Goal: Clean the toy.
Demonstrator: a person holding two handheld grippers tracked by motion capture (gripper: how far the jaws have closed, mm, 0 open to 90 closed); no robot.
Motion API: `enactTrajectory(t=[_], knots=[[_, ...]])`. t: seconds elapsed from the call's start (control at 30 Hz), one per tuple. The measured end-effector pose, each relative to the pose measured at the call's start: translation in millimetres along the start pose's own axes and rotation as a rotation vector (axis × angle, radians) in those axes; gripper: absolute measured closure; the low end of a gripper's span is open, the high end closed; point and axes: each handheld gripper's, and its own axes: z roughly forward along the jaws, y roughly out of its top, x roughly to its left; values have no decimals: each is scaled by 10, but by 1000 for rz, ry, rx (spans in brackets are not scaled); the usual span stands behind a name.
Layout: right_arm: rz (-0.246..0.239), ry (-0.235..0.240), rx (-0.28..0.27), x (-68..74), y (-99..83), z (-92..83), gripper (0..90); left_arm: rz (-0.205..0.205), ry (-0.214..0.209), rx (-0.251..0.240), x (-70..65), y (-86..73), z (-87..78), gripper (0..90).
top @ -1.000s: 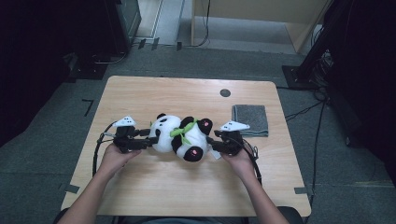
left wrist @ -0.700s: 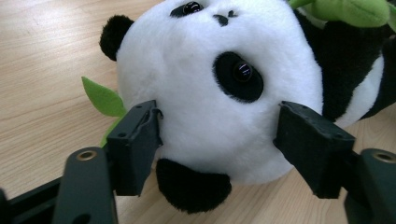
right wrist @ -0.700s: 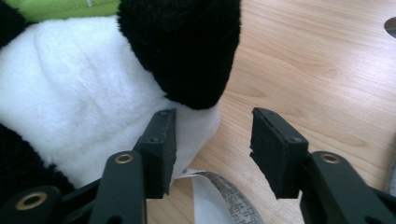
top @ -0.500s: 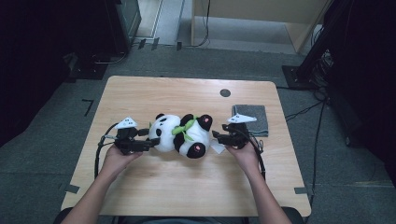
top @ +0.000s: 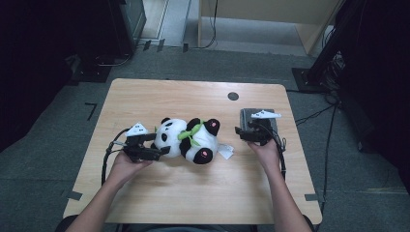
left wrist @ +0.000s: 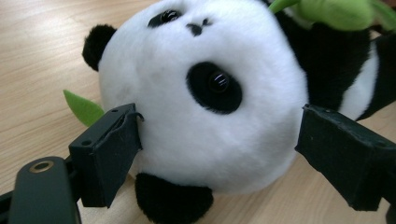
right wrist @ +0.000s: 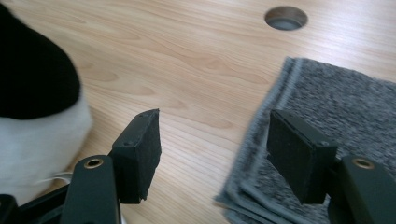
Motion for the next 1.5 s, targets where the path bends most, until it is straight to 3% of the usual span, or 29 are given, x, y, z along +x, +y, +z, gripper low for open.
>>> enactTrajectory(t=[0.1,0.27,0.37,0.57,0.7,0.8,0.97,1.07,1.27,1.5], knots=[[5,-35,-10,-134,8,-7,341,-33,-5,-9,27,-17,36,84],[57,-30,-8,-330,-4,46,315,-15,2,6,46,-61,103,21],[81,-41,10,-433,-43,115,308,-33,-23,24,94,-110,172,0],[93,-75,16,-527,-71,193,268,-17,-43,8,131,-133,190,8],[93,-160,20,-572,-78,240,246,-5,-41,12,123,-135,181,40],[114,-163,24,-636,-107,270,227,-4,-42,13,126,-138,179,40],[120,-182,59,-649,-144,345,197,-8,-42,-19,126,-180,181,39],[75,-211,76,-602,-150,374,212,-12,-41,-24,128,-182,183,36],[63,-218,30,-588,-231,385,222,-14,-35,-18,117,-178,178,35],[61,-227,-1,-575,-266,369,353,-17,-35,-14,114,-178,177,36]])
